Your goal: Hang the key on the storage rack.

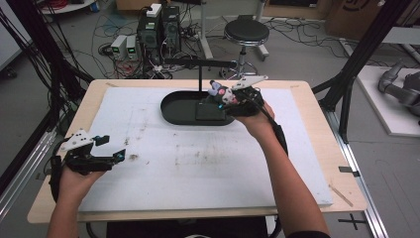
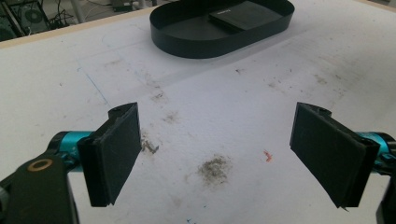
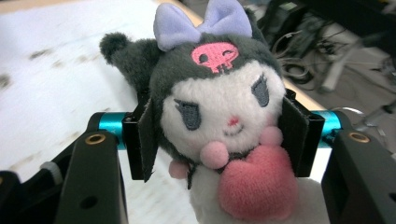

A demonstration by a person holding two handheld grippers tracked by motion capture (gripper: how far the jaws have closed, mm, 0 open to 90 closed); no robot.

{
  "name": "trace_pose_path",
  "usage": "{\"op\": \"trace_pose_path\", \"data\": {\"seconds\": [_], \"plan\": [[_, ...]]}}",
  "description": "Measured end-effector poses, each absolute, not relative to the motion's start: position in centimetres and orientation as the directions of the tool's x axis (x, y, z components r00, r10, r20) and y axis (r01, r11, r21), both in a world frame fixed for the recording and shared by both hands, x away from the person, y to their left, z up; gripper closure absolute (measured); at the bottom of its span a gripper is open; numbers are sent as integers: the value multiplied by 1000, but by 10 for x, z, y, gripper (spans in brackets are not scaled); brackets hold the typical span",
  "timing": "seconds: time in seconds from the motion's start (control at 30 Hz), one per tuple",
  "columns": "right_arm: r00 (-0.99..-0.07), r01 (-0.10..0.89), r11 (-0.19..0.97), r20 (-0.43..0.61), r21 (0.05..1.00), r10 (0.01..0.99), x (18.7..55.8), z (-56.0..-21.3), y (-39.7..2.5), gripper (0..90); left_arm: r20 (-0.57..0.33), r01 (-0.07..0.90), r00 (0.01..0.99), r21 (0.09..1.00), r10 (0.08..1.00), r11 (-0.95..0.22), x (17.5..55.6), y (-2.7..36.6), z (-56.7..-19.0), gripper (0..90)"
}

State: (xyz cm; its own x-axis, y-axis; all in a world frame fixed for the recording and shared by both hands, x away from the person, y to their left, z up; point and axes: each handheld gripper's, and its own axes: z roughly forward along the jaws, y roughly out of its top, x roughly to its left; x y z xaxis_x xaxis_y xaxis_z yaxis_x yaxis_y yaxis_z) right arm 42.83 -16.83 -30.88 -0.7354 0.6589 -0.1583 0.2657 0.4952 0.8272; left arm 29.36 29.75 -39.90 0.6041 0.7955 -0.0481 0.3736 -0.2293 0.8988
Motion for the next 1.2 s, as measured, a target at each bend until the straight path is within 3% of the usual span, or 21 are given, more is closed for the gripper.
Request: {"op": "trace_pose_path", "data": {"seconds": [0.5,1.2], "plan": [[-630,347,399,-104,849,770,456,-283,-203,395,-56,385,603,894,796,-230,296,297,-403,166],[-562,384,336,-71,860,824,486,-281,-198,395,-56,384,602,895,797,-227,296,299,-402,166]]}}
